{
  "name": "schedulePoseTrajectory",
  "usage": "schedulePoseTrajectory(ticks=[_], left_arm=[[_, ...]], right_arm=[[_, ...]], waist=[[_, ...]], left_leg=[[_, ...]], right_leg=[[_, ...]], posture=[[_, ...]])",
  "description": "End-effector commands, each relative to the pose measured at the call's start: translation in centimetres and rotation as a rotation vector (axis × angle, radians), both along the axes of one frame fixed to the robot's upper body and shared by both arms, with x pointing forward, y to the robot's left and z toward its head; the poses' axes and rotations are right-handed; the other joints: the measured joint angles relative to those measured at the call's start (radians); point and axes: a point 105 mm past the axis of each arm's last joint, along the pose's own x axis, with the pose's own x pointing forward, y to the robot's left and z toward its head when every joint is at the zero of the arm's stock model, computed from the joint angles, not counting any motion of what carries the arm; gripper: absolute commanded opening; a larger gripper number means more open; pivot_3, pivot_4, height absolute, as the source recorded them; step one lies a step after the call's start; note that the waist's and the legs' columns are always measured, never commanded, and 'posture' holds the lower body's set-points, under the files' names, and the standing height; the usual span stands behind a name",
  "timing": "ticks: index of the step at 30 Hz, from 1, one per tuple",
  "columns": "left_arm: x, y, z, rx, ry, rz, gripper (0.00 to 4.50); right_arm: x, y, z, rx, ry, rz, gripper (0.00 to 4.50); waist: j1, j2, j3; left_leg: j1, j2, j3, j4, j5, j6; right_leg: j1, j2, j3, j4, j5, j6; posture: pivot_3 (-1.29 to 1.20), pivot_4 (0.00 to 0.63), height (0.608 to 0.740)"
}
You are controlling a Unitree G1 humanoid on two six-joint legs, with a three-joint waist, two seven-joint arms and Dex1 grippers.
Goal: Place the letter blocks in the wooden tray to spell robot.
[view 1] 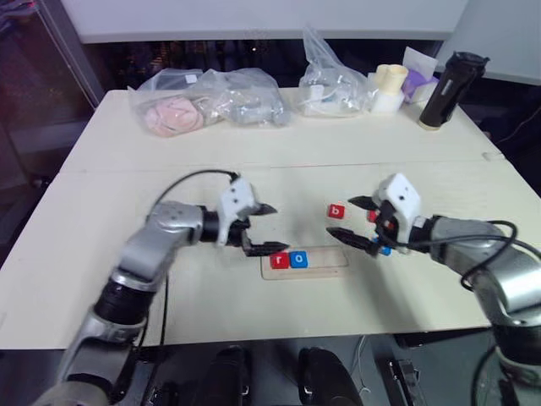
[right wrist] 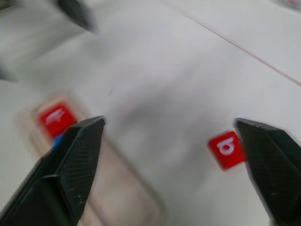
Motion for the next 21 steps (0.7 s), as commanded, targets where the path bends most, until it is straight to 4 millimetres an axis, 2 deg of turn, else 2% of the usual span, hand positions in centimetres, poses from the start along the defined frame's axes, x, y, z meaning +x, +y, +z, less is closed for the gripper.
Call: schedulePoseTrajectory(ticks=[1, 6, 8, 12, 17, 21], left_arm=[[-1.3, 1.4, 2.3, -0.063, -0.005, -0.023, 4.43], [-1.2, 4.2, 2.7, -0.051, -0.015, 0.079, 4.43], [-1.1, 4.8, 2.4, -0.029, -0.025, 0.111, 4.43], [-1.2, 5.5, 2.1, -0.025, -0.025, 0.146, 4.43], [-1.4, 5.5, 1.9, -0.012, -0.033, 0.155, 4.43], [-1.6, 5.9, 2.3, -0.014, -0.034, 0.159, 4.43]], right_arm=[[2.1, -0.6, 0.2, 0.009, -0.013, -0.19, 4.5], [3.8, -0.4, -0.8, 0.057, 0.052, -0.438, 4.5], [4.0, -0.1, -1.0, 0.059, 0.067, -0.48, 4.5], [4.1, -0.9, -2.2, 0.066, 0.128, -0.622, 4.5], [4.1, -1.0, -4.3, 0.087, 0.212, -0.672, 4.5], [4.4, 0.1, -5.8, 0.172, 0.304, -0.67, 4.5]], waist=[[-0.001, 0.0, 0.0], [0.001, 0.0, 0.0], [0.001, 0.0, 0.0], [-0.001, 0.001, 0.0], [-0.01, 0.001, 0.0], [-0.026, 0.001, 0.0]], left_leg=[[0.0, 0.0, 0.0, 0.0, 0.0, 0.0], [-0.001, 0.0, 0.0, -0.002, 0.0, -0.001], [-0.001, 0.0, 0.0, -0.003, 0.0, -0.001], [-0.001, -0.001, 0.0, -0.003, 0.0, -0.001], [-0.001, -0.001, 0.0, -0.004, 0.0, -0.002], [-0.001, -0.001, 0.0, -0.006, 0.001, -0.002]], right_leg=[[0.0, 0.0, 0.0, 0.0, 0.0, 0.0], [-0.002, 0.0, 0.0, 0.0, 0.0, 0.0], [-0.002, 0.0, 0.0, 0.001, 0.0, 0.0], [-0.002, -0.001, 0.0, 0.0, 0.001, -0.001], [-0.003, -0.001, 0.0, 0.0, 0.001, -0.001], [-0.004, -0.001, 0.0, 0.001, 0.001, -0.001]], posture=[[0.0, 0.15, 0.74], [0.0, 0.15, 0.74], [0.0, 0.15, 0.74], [0.0, 0.15, 0.74], [0.0, 0.15, 0.74], [0.0, 0.15, 0.74]])
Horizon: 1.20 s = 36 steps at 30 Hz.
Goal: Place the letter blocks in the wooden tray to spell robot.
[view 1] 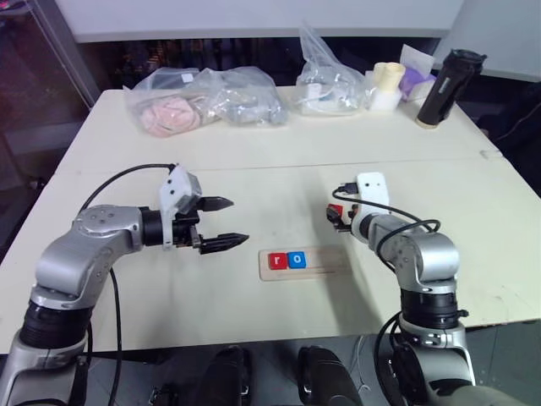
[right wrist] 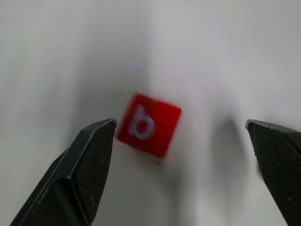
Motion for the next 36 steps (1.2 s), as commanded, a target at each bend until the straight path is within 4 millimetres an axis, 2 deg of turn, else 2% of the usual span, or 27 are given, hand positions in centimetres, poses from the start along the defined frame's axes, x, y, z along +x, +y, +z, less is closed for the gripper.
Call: schedulePoseTrajectory(ticks=[1, 4, 7, 14, 19, 24, 26, 28, 31, 32, 36], left_arm=[[-0.5, 0.5, 1.5, -0.003, -0.059, -0.006, 4.43], [-0.9, 0.9, 1.7, 0.014, -0.072, -0.022, 4.43], [-1.7, 1.3, 0.8, 0.098, -0.094, -0.07, 4.43], [-1.5, 1.3, 0.8, 0.093, -0.11, -0.055, 4.43], [-1.5, 1.3, 0.9, 0.088, -0.114, -0.047, 4.43], [-1.6, 1.1, 0.8, 0.089, -0.114, -0.044, 4.43], [-1.6, 1.1, 0.7, 0.091, -0.115, -0.042, 4.5], [-1.5, 1.2, 0.7, 0.092, -0.117, -0.037, 4.5], [-1.4, 1.1, 0.7, 0.091, -0.12, -0.033, 4.5], [-1.4, 1.1, 0.7, 0.09, -0.12, -0.033, 4.5], [-1.1, 0.9, 0.7, 0.086, -0.123, -0.041, 4.5]], right_arm=[[0.5, 0.4, -0.3, 0.07, 0.016, -0.028, 4.5], [0.6, 1.3, -0.9, 0.105, 0.044, -0.02, 4.5], [0.7, 2.0, -1.3, 0.096, 0.057, -0.007, 4.5], [0.6, 3.5, -1.7, 0.027, 0.065, 0.048, 4.5], [1.0, 3.9, -2.1, -0.055, 0.054, 0.061, 4.5], [1.3, 4.0, -2.7, -0.047, 0.072, 0.035, 4.5], [1.2, 4.1, -3.1, -0.024, 0.094, 0.033, 3.95], [1.2, 4.0, -3.2, -0.024, 0.097, 0.029, 3.14], [1.2, 3.8, -3.0, -0.041, 0.085, 0.029, 1.49], [1.2, 3.8, -2.9, -0.042, 0.085, 0.032, 1.14], [1.0, 2.8, -1.9, -0.076, 0.053, 0.032, 1.15]], waist=[[-0.007, 0.0, 0.0], [-0.008, 0.0, 0.0], [-0.021, -0.001, -0.001], [-0.03, -0.003, -0.002], [-0.035, -0.003, -0.002], [-0.039, -0.003, -0.002], [-0.042, -0.003, -0.002], [-0.043, -0.003, -0.002], [-0.045, -0.003, -0.002], [-0.046, -0.003, -0.002], [-0.045, -0.003, -0.002]], left_leg=[[0.0, 0.0, 0.0, 0.0, 0.0, 0.0], [0.002, 0.0, 0.0, -0.002, 0.001, -0.002], [0.004, 0.0, 0.0, -0.003, 0.002, -0.002], [0.01, 0.0, 0.0, -0.011, 0.003, -0.004], [0.012, 0.001, 0.0, -0.014, 0.003, -0.005], [0.015, 0.001, 0.001, -0.014, 0.003, -0.005], [0.016, 0.001, 0.001, -0.014, 0.003, -0.005], [0.016, 0.001, 0.001, -0.014, 0.003, -0.005], [0.016, 0.001, 0.001, -0.015, 0.003, -0.005], [0.016, 0.001, 0.001, -0.015, 0.003, -0.005], [0.016, 0.001, 0.001, -0.016, 0.003, -0.005]], right_leg=[[0.0, 0.0, 0.0, 0.0, 0.0, 0.0], [0.0, 0.001, 0.0, 0.001, 0.0, 0.0], [0.001, 0.001, 0.0, 0.001, 0.0, -0.001], [0.004, 0.0, 0.001, -0.002, 0.001, -0.002], [0.002, 0.0, 0.001, -0.001, 0.001, -0.002], [0.006, 0.0, 0.001, -0.002, 0.001, -0.003], [0.006, 0.0, 0.001, -0.002, 0.001, -0.003], [0.006, 0.0, 0.001, -0.002, 0.001, -0.003], [0.005, 0.0, 0.001, -0.002, 0.001, -0.003], [0.005, 0.0, 0.001, -0.002, 0.001, -0.003], [0.005, 0.0, 0.001, -0.003, 0.001, -0.003]], posture=[[0.0, 0.15, 0.74], [0.0, 0.15, 0.74], [0.0, 0.15, 0.74], [0.0, 0.15, 0.74], [0.0, 0.15, 0.74], [0.0, 0.15, 0.74], [0.0, 0.15, 0.74], [0.0, 0.15, 0.74], [0.0, 0.15, 0.74], [0.0, 0.15, 0.74], [0.0, 0.15, 0.74]])
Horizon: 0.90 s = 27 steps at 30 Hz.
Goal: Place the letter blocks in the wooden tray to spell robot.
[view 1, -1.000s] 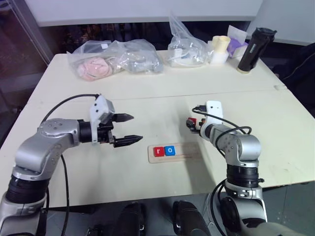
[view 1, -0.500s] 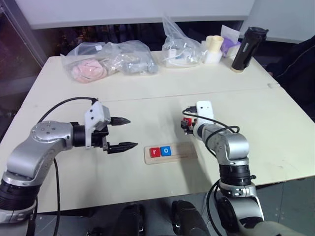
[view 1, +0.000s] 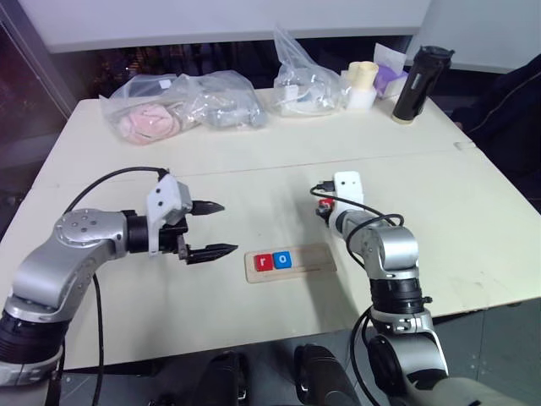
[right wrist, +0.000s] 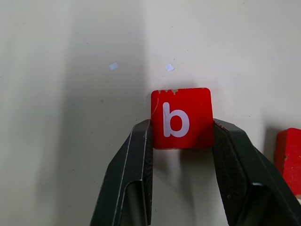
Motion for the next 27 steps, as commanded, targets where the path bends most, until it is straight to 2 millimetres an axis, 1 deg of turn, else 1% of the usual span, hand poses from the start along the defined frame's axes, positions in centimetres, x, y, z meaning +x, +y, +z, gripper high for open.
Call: schedulePoseTrajectory(ticks=[1, 3, 6, 8, 9, 10, 12, 14, 17, 22, 25, 27], left_arm=[[0.2, -0.5, 0.6, 0.0, -0.042, -0.025, 4.5], [0.3, -0.8, 0.5, -0.005, -0.041, -0.041, 4.5], [0.6, -1.1, 0.4, -0.009, -0.039, -0.057, 4.5], [0.8, -1.2, 0.2, -0.011, -0.039, -0.07, 4.5], [0.9, -1.3, 0.2, -0.012, -0.038, -0.074, 4.5], [1.1, -1.4, 0.1, -0.014, -0.039, -0.078, 4.5], [1.3, -1.6, 0.0, -0.019, -0.037, -0.09, 4.5], [1.5, -1.6, -0.1, -0.022, -0.038, -0.095, 4.5], [1.7, -1.8, -0.2, -0.014, -0.047, -0.116, 4.5], [1.8, -1.8, -0.3, -0.011, -0.052, -0.129, 4.5], [1.8, -1.7, -0.3, -0.009, -0.054, -0.132, 4.5], [1.8, -1.7, -0.3, -0.011, -0.053, -0.132, 4.5]], right_arm=[[-0.9, -0.8, -0.5, -0.03, 0.041, 0.011, 1.15], [-1.4, -2.0, 1.5, -0.033, -0.002, 0.01, 1.15], [-3.0, -3.4, 3.9, -0.034, -0.027, 0.016, 1.15], [-4.8, -4.2, 4.9, -0.027, -0.021, 0.042, 1.15], [-5.7, -4.6, 5.0, -0.024, -0.023, 0.055, 1.15], [-6.7, -4.8, 5.1, -0.033, -0.031, 0.082, 1.15], [-8.4, -5.1, 5.0, -0.041, -0.051, 0.119, 1.15], [-9.4, -5.3, 4.7, -0.043, -0.056, 0.116, 1.15], [-12.2, -5.9, 3.3, -0.059, -0.034, 0.104, 1.15], [-15.3, -7.3, 1.3, -0.094, 0.035, 0.026, 1.15], [-16.2, -7.8, 0.8, -0.109, 0.057, 0.0, 1.15], [-16.4, -8.0, 0.6, -0.11, 0.069, -0.016, 1.15]], waist=[[0.004, 0.0, 0.0], [0.016, 0.001, 0.001], [0.03, 0.002, 0.001], [0.034, 0.002, 0.001], [0.042, 0.002, 0.001], [0.047, 0.001, 0.001], [0.053, 0.001, 0.001], [0.05, 0.001, 0.001], [0.051, 0.001, 0.001], [0.05, 0.001, 0.001], [0.048, 0.001, 0.001], [0.048, 0.001, 0.001]], left_leg=[[0.0, 0.0, 0.0, -0.001, 0.0, 0.0], [0.0, 0.0, 0.0, -0.003, 0.0, 0.0], [-0.004, 0.0, 0.0, -0.007, 0.0, 0.0], [-0.012, -0.001, 0.0, -0.008, 0.001, 0.0], [-0.017, -0.001, 0.001, -0.008, 0.002, -0.001], [-0.018, -0.001, 0.001, -0.009, 0.002, -0.001], [-0.018, -0.001, 0.001, -0.013, 0.002, -0.001], [-0.018, -0.001, 0.001, -0.014, 0.002, -0.001], [-0.018, -0.001, 0.002, -0.012, 0.002, 0.0], [-0.016, -0.001, 0.001, -0.006, 0.003, 0.002], [-0.015, 0.0, 0.001, -0.002, 0.003, 0.002], [-0.015, 0.001, 0.001, 0.001, 0.003, 0.002]], right_leg=[[0.0, 0.0, 0.0, 0.0, 0.0, 0.0], [0.0, 0.0, 0.0, -0.003, 0.0, 0.0], [-0.004, 0.0, 0.0, -0.007, 0.0, 0.0], [-0.011, 0.0, -0.001, -0.008, 0.0, 0.001], [-0.016, 0.0, -0.001, -0.008, 0.002, 0.003], [-0.017, 0.0, -0.001, -0.008, 0.003, 0.005], [-0.017, 0.0, -0.002, -0.011, 0.003, 0.005], [-0.016, 0.001, -0.003, -0.013, 0.002, 0.006], [-0.015, 0.001, -0.002, -0.013, 0.002, 0.006], [-0.01, 0.003, -0.002, -0.013, 0.0, 0.003], [-0.008, 0.004, -0.003, -0.012, 0.0, 0.003], [-0.007, 0.004, -0.002, -0.011, 0.001, 0.003]], posture=[[0.0, 0.15, 0.74], [0.0, 0.15, 0.74], [0.0, 0.15, 0.74], [0.0, 0.15, 0.74], [0.0, 0.15, 0.74], [0.0, 0.15, 0.74], [0.0, 0.15, 0.74], [0.0, 0.15, 0.74], [0.0, 0.15, 0.74], [0.0, 0.15, 0.74], [0.0, 0.15, 0.74], [0.0, 0.15, 0.74]])
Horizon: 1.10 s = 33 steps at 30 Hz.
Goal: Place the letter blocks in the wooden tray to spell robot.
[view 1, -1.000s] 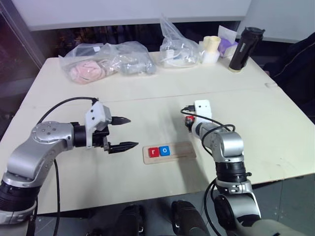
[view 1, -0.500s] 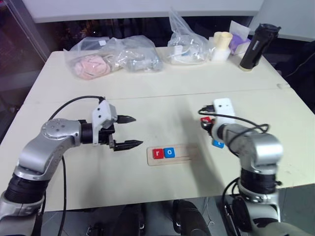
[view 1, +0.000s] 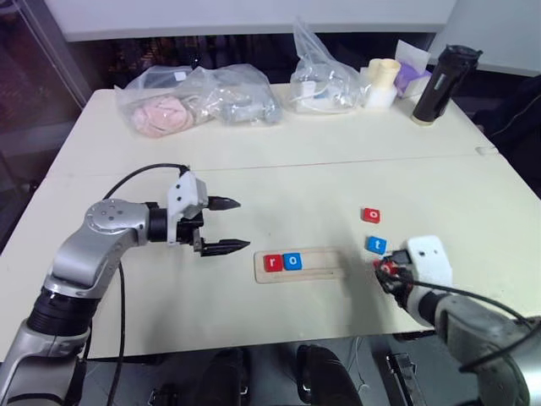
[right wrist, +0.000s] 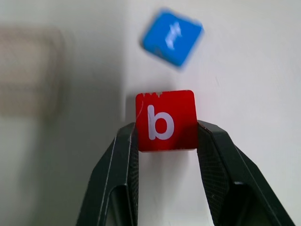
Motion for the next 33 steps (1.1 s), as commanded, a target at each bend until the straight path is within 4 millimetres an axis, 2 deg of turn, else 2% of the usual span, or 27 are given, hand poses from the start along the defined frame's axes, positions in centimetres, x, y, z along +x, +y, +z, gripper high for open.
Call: schedulePoseTrajectory(ticks=[1, 8, 21, 22, 24, 26, 27, 29, 33], left_arm=[[-0.1, 0.0, 0.6, 0.001, -0.033, -0.014, 4.5], [-0.3, -0.1, 0.4, 0.004, -0.035, -0.018, 4.5], [-0.4, 0.1, 0.3, 0.01, -0.038, -0.005, 4.5], [-0.7, 0.1, 0.1, 0.03, -0.046, -0.021, 4.5], [-1.0, 0.2, -0.2, 0.053, -0.049, -0.041, 4.5], [-1.2, 0.2, -0.2, 0.049, -0.036, -0.052, 4.5], [-1.2, 0.2, -0.2, 0.049, -0.036, -0.053, 4.5], [-1.2, 0.3, -0.3, 0.054, -0.037, -0.057, 4.5], [-1.4, 0.1, 0.1, 0.042, -0.032, -0.09, 4.5]], right_arm=[[-0.4, -0.1, 0.7, -0.021, -0.031, -0.013, 1.15], [0.4, -0.9, 0.3, -0.04, -0.012, -0.062, 1.15], [1.5, -0.7, -0.2, -0.005, 0.007, -0.065, 1.15], [1.7, -0.7, 0.1, -0.03, 0.004, -0.037, 2.21], [2.0, -0.8, 0.6, -0.06, 0.002, -0.001, 3.06], [2.1, -1.1, 1.1, -0.071, 0.007, 0.044, 4.18], [2.1, -1.4, 1.5, -0.09, 0.012, 0.066, 4.43], [2.1, -1.7, 2.0, -0.102, 0.033, 0.122, 4.47], [1.3, -0.4, 3.6, -0.041, 0.121, 0.409, 4.47]], waist=[[0.002, 0.0, 0.0], [0.004, 0.0, 0.0], [0.004, 0.0, 0.0], [0.004, 0.0, 0.0], [0.002, 0.0, 0.0], [0.003, 0.0, 0.0], [0.004, 0.0, 0.0], [0.006, -0.001, 0.0], [0.005, -0.001, 0.001]], left_leg=[[0.0, 0.0, 0.0, 0.001, 0.0, 0.0], [0.001, 0.0, 0.0, 0.002, 0.001, 0.001], [0.0, 0.0, 0.0, 0.002, 0.001, 0.001], [0.0, 0.0, 0.0, 0.002, 0.001, 0.001], [0.0, 0.0, 0.0, 0.002, 0.001, 0.001], [0.0, 0.0, 0.0, 0.002, 0.001, 0.002], [0.0, 0.0, 0.0, 0.002, 0.001, 0.002], [0.0, -0.001, 0.0, 0.002, 0.001, 0.002], [0.001, -0.001, 0.0, 0.003, 0.001, 0.002]], right_leg=[[0.001, 0.0, 0.0, 0.0, 0.0, 0.0], [0.002, -0.001, 0.0, 0.0, 0.001, 0.0], [0.002, -0.001, 0.0, 0.0, 0.001, 0.0], [0.002, 0.0, 0.0, 0.0, 0.001, 0.0], [0.002, 0.0, 0.0, 0.0, 0.001, 0.0], [0.002, -0.001, 0.0, 0.0, 0.001, 0.0], [0.002, -0.001, 0.0, 0.0, 0.001, 0.0], [0.002, -0.001, 0.0, 0.0, 0.001, 0.0], [0.003, -0.001, -0.001, 0.0, 0.001, 0.0]], posture=[[0.0, 0.15, 0.74], [0.0, 0.15, 0.74], [0.0, 0.15, 0.74], [0.0, 0.15, 0.74], [0.0, 0.15, 0.74], [0.0, 0.15, 0.74], [0.0, 0.15, 0.74], [0.0, 0.15, 0.74], [0.0, 0.15, 0.74]])
